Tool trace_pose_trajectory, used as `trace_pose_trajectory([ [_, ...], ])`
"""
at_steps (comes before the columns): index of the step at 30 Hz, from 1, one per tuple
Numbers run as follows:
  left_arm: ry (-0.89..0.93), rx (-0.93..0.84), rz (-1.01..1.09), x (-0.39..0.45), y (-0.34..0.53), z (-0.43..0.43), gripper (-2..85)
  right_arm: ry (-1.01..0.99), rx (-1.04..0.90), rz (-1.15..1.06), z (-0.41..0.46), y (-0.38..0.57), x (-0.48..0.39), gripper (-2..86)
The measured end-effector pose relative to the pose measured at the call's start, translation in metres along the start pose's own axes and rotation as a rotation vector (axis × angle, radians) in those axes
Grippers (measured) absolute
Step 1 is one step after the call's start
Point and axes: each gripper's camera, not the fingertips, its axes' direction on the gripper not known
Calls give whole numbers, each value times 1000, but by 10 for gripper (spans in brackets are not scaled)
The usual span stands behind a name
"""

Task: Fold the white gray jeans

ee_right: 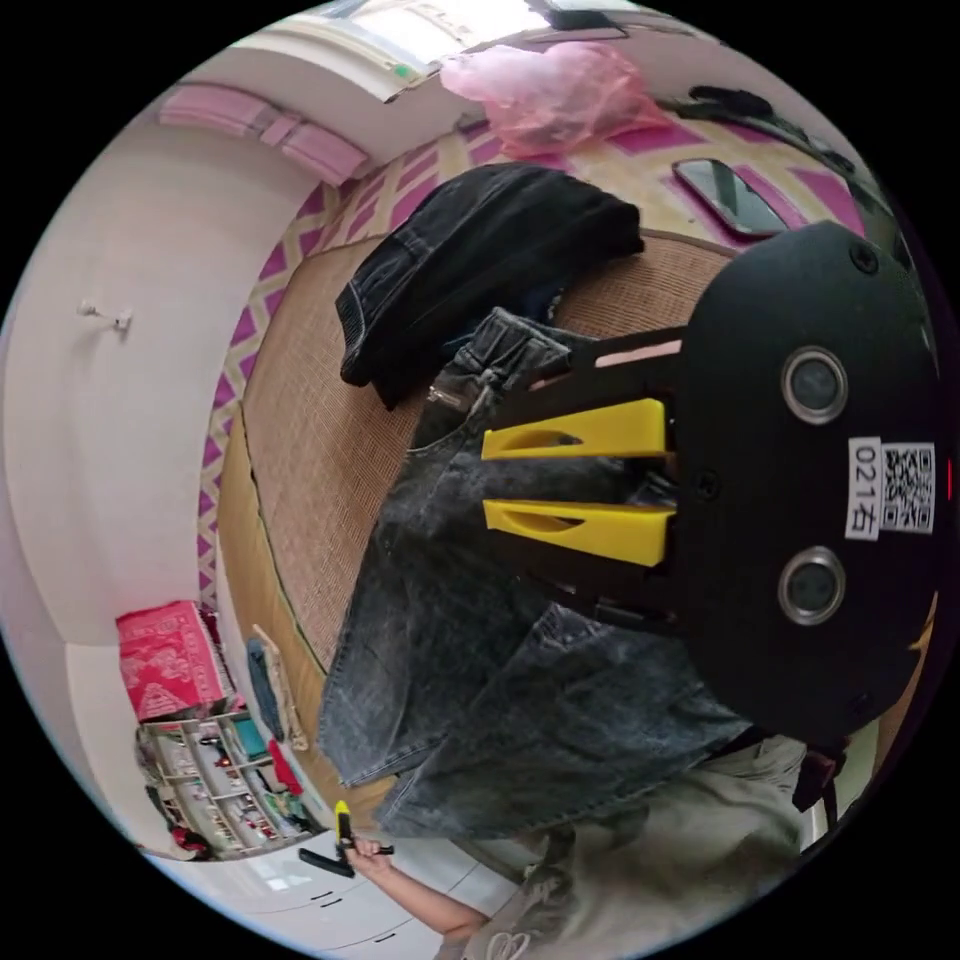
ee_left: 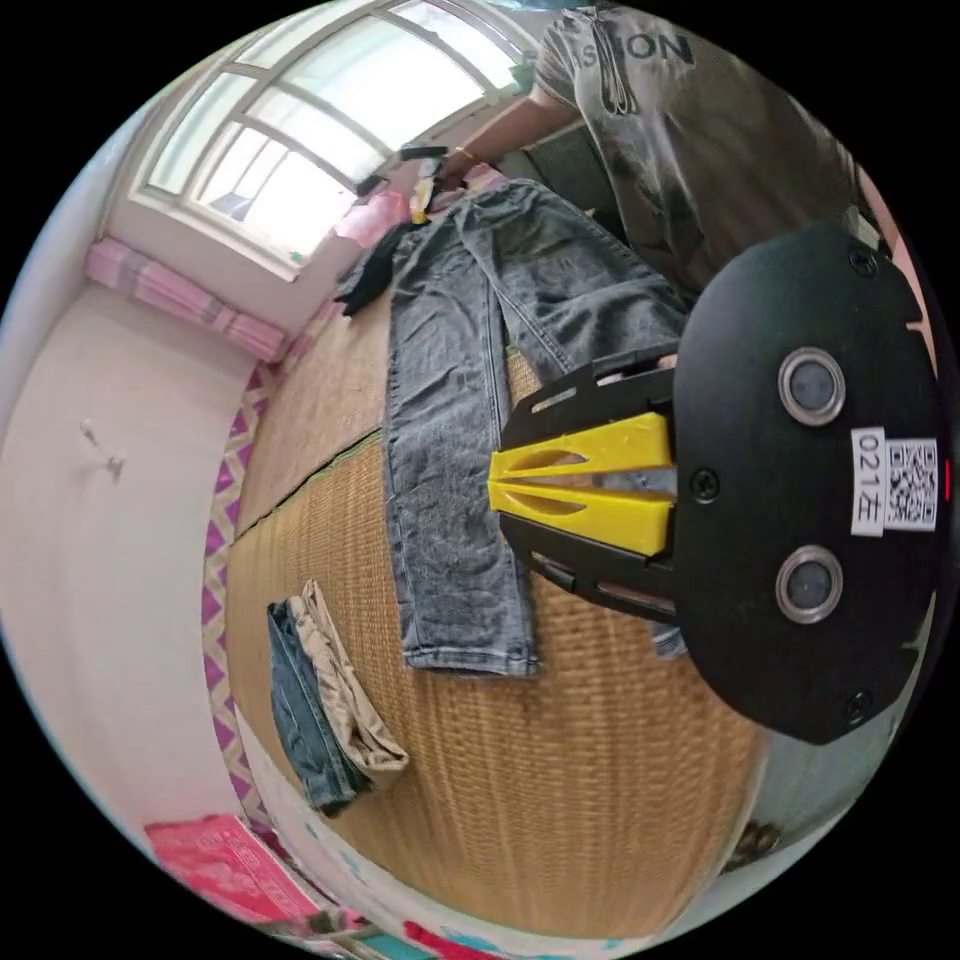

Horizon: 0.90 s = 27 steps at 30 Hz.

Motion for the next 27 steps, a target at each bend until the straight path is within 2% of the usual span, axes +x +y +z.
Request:
trace_pose_trajectory([
  [4, -113, -107, 107, -2, -63, 64, 40, 41, -85, -87, 39, -67, 7, 80],
  [9, -208, -129, 301, 2, -128, 101, 104, 129, -349, -256, 99, -137, 24, 90],
  [12, -207, -250, 368, -4, -164, 138, 135, 5, -474, -251, 126, -154, 40, 74],
  [14, -186, -330, 376, -15, -184, 169, 144, -77, -484, -227, 128, -161, 48, 56],
  [16, -123, -372, 357, -26, -196, 186, 131, -120, -478, -255, 125, -166, 50, 36],
  [20, -13, -418, 338, -40, -224, 202, 15, -67, -463, -325, 113, -181, 45, 4],
  [27, -82, -446, 330, -25, -309, 247, -2, 85, -427, -255, 107, -218, 58, 7],
])
